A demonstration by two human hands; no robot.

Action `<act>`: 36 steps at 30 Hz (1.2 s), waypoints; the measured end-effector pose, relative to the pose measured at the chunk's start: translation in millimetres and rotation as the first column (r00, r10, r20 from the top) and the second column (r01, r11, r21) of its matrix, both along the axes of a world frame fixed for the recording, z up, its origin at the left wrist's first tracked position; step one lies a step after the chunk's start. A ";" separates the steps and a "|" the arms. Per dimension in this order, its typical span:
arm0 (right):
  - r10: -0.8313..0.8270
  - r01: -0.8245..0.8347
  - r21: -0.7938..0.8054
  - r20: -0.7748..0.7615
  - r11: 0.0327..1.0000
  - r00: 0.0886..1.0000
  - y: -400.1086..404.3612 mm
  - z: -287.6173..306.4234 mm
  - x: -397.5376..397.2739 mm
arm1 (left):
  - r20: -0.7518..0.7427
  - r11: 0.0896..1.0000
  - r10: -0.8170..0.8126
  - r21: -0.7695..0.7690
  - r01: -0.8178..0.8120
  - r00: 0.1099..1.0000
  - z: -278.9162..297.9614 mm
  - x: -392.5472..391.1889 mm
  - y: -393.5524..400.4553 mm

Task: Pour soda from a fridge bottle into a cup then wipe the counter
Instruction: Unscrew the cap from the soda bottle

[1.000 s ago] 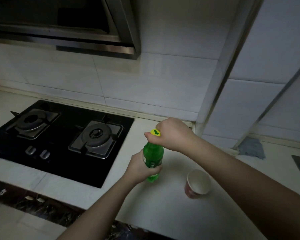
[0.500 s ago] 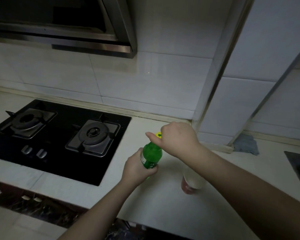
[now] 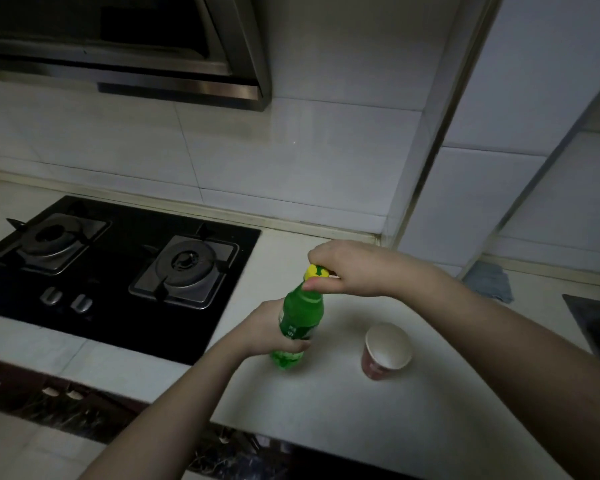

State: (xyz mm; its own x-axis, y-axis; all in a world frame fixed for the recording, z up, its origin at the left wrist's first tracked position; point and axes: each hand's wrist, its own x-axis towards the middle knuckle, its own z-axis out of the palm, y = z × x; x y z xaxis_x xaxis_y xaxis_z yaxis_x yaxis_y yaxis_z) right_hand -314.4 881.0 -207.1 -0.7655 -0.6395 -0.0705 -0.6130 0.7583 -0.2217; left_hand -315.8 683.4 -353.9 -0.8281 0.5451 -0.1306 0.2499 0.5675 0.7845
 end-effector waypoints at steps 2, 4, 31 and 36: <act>0.030 -0.030 0.019 0.009 0.999 1.000 5.1 -2.1 0.1 | -0.023 1.000 0.022 -0.007 -0.022 1.000 1.7 -1.0 -2.6; -0.028 0.032 0.042 -0.099 0.999 0.995 5.2 -7.5 2.1 | -0.041 0.996 0.087 0.004 -0.087 0.995 3.3 1.5 -0.1; -0.127 0.130 -0.048 0.052 0.990 0.991 24.2 -24.4 -6.3 | -0.003 0.992 0.123 -0.009 -0.123 0.992 -14.4 -3.4 14.4; -0.168 0.179 -0.121 0.095 0.976 0.981 19.1 -31.1 -1.9 | 0.009 0.987 0.163 0.009 -0.163 0.987 -16.0 -2.9 17.6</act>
State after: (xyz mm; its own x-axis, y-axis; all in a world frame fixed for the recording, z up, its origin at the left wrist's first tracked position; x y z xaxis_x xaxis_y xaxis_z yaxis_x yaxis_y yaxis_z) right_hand -316.4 900.1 -238.2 -0.8604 -0.5054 -0.0651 -0.4497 0.8131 -0.3697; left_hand -318.7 701.1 -370.0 -0.9048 0.4043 -0.1336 0.1478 0.5926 0.7919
